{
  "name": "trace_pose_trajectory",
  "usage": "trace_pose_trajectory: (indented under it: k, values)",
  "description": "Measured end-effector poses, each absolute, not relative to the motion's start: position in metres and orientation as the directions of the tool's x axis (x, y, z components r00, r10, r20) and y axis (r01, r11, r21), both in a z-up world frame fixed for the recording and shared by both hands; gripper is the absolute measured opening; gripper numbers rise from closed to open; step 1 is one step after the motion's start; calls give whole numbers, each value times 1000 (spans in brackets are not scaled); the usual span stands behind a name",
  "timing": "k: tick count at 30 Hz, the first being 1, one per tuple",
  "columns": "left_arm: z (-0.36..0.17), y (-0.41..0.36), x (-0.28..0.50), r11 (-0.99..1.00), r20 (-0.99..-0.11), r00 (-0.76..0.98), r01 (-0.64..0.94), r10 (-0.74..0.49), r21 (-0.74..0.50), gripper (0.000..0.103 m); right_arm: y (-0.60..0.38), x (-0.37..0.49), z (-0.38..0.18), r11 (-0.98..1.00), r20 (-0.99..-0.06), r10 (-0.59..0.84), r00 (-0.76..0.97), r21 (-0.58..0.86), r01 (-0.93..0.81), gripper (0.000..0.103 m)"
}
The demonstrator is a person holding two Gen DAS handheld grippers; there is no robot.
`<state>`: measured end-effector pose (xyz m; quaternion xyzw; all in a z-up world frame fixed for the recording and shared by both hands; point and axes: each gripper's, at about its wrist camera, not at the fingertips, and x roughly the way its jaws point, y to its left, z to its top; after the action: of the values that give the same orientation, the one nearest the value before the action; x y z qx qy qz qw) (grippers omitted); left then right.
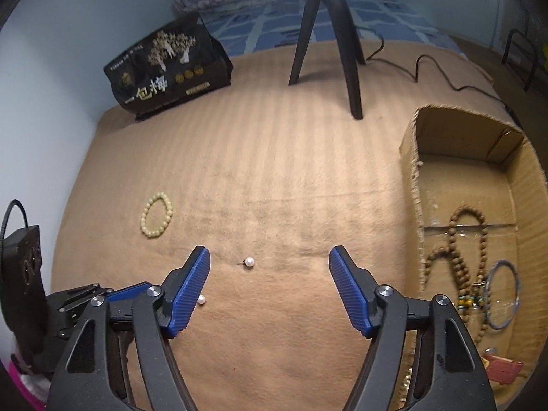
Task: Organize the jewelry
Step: 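Move the left tool to the green jade pendant while the right tool approaches the loose pearl, then close the left tool on the jade pendant while the right tool grips the white pearl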
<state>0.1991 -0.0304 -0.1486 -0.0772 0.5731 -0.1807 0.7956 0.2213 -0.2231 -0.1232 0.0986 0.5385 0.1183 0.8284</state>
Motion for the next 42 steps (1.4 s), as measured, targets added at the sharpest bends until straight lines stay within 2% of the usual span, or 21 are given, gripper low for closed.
trace_pose_trajectory:
  k: [1, 3, 25, 35, 40, 42]
  values:
    - [-150, -32, 200, 923, -885, 275, 199, -375, -329, 34, -222, 222, -125, 953, -872, 302, 386, 291, -89, 69]
    - [-155, -34, 203, 927, -891, 268, 192, -366, -323, 34, -219, 224, -131, 951, -879, 307, 365, 297, -83, 59]
    - [-171, -52, 221, 951, -918, 267, 181, -294, -252, 34, -195, 238, -162, 951, -903, 310, 296, 300, -80, 58]
    - [-172, -55, 220, 955, -919, 284, 195, -274, -225, 34, -181, 244, -174, 959, -919, 282, 276, 264, -100, 44]
    - [-172, -52, 220, 957, -918, 292, 195, -267, -216, 32, -178, 246, -175, 964, -924, 264, 277, 243, -107, 41]
    - [-172, -51, 221, 957, -918, 294, 193, -265, -215, 32, -176, 248, -176, 967, -926, 252, 279, 229, -114, 36]
